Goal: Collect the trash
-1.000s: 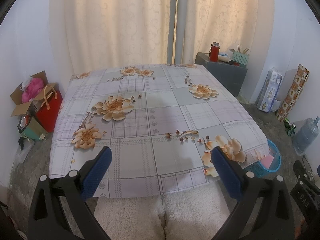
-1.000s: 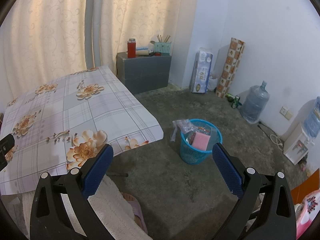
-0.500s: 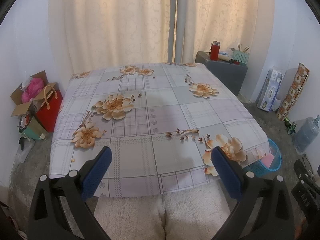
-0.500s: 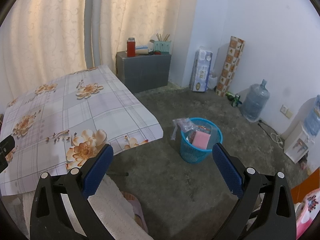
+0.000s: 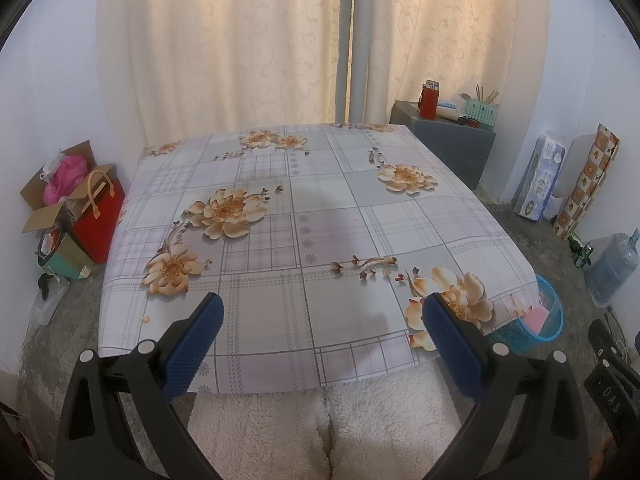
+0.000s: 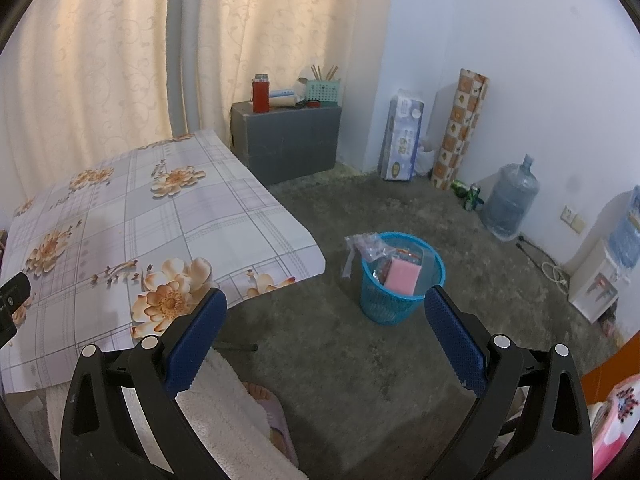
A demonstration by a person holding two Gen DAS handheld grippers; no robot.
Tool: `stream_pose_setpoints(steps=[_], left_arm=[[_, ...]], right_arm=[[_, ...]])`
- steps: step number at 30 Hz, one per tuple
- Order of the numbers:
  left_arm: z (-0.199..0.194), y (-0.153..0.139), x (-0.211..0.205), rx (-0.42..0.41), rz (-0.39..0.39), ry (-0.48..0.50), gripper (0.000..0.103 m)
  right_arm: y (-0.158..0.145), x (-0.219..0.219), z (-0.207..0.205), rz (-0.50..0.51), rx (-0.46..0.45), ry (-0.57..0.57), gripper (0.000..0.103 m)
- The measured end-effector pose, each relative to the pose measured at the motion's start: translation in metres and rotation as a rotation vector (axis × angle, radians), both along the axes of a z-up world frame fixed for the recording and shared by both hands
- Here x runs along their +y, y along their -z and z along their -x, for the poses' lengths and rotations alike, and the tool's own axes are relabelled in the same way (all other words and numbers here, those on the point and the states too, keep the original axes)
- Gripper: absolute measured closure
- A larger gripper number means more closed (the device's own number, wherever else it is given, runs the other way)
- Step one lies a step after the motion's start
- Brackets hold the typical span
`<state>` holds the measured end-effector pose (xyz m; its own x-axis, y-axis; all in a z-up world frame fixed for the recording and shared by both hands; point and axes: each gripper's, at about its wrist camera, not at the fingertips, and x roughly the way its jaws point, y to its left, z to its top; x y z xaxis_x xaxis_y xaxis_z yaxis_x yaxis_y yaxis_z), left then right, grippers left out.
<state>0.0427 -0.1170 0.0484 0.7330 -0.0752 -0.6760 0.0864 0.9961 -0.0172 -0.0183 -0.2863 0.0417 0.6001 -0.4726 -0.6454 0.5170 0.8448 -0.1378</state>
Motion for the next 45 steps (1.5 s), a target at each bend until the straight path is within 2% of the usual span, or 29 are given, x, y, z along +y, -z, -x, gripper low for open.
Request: stream_pose_setpoints(steps=[45], left_arm=[[-0.0018,0.0011,-0.0015,0.008,0.000,0.002,0.005]], right_arm=[[-0.0016,0.0044,-0.0005,-0.010,0.005,0.011,0.008]])
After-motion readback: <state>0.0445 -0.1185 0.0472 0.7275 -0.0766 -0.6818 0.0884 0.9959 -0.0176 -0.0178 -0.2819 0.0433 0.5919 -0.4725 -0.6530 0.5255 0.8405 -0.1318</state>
